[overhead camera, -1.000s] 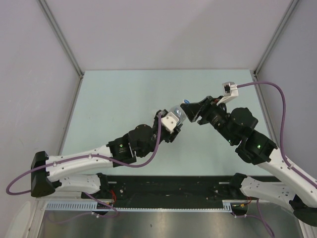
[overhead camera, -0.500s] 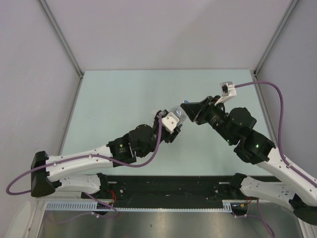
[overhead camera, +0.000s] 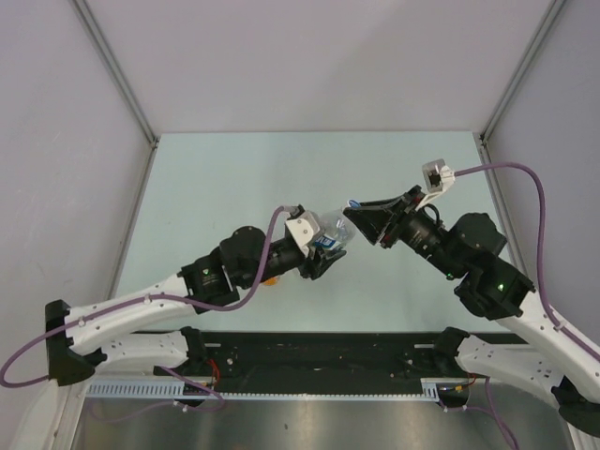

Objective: Unscrew the bottle caps

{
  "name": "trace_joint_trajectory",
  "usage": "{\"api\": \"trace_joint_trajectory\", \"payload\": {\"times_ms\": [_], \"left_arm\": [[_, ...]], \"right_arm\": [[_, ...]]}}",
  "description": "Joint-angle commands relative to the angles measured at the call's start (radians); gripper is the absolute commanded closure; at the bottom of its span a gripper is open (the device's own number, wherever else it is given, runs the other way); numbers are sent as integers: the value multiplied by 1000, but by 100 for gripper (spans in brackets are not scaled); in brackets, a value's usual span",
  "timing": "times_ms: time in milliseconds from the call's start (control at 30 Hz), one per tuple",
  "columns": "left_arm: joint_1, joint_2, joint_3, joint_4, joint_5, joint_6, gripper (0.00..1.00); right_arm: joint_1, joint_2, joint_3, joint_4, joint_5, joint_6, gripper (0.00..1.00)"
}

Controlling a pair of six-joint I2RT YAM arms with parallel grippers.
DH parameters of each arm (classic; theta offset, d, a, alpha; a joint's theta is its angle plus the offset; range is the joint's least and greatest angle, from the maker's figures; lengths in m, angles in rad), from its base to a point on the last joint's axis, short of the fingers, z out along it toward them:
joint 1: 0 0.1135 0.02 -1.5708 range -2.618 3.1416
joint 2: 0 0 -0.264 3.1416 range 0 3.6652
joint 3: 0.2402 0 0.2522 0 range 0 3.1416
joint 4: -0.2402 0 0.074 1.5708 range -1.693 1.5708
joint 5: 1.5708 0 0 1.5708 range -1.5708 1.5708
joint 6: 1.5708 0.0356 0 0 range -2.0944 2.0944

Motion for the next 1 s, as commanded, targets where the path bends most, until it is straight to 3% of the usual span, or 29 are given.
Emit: {"api": "trace_joint_trajectory", "payload": {"times_ms": [0, 167, 400, 967], "left_arm": [[71, -92, 32, 25, 528, -148, 100], [129, -98, 76, 27, 760, -199, 100], [183, -35, 121, 62, 1074, -294, 100], [189, 72, 122, 269, 1368, -449, 100]], "right_arm": [[-84, -45, -36, 91, -180, -117, 100], [-143, -59, -47, 140, -494, -152, 100], [-146, -60, -47, 202, -768, -191, 100], [-150, -8, -45, 275, -1176, -227, 100]]}}
